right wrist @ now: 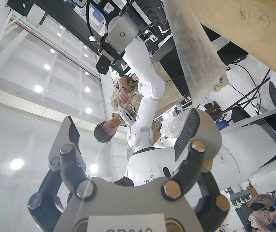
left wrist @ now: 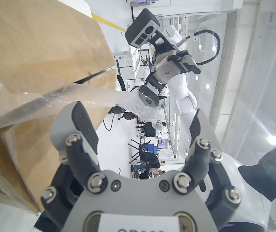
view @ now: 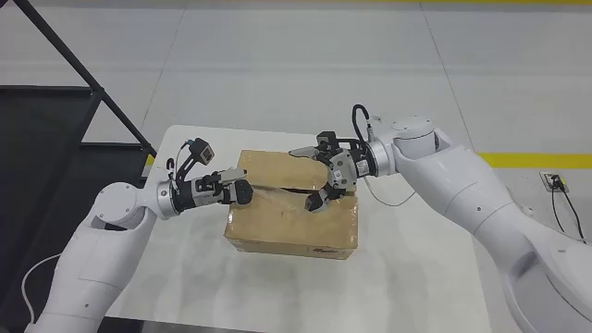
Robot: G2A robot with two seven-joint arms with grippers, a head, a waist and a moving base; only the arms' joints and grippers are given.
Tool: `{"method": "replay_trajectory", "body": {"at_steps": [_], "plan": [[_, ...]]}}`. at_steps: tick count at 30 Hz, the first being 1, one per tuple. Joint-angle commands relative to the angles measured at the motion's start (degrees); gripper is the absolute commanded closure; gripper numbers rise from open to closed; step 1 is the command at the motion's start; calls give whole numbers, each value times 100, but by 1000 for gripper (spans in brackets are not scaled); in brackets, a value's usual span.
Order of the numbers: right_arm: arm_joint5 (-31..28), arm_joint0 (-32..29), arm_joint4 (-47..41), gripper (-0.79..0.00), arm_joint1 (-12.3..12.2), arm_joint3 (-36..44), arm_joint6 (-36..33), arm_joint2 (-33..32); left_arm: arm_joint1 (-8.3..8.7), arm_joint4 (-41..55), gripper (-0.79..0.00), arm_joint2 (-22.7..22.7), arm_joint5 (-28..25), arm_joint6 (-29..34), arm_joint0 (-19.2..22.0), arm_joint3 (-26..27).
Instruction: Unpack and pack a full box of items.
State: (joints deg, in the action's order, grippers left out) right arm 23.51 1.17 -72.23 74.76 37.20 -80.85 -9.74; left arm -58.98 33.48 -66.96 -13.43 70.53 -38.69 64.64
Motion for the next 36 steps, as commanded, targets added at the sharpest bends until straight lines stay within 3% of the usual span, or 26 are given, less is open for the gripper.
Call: {"method": "replay_trajectory", "body": {"at_steps": [1,12,17,24,36], "plan": [[-3,0,3,-785,1,-1,-4,0,0,1,-785,0,0,0,-1,1],[-3,0,3,-785,1,-1,-4,0,6,39,-785,-67,8,-2,79,-28],[-66,-143,46,-785,-45,140,331,-155,5,33,-785,-67,17,-77,45,10],[289,-208,253,-785,-185,278,338,-420,30,-146,-785,-123,149,-316,-115,272],[878,-225,117,-785,-461,509,884,-556,45,-167,-785,-231,197,-408,-126,284]]}}
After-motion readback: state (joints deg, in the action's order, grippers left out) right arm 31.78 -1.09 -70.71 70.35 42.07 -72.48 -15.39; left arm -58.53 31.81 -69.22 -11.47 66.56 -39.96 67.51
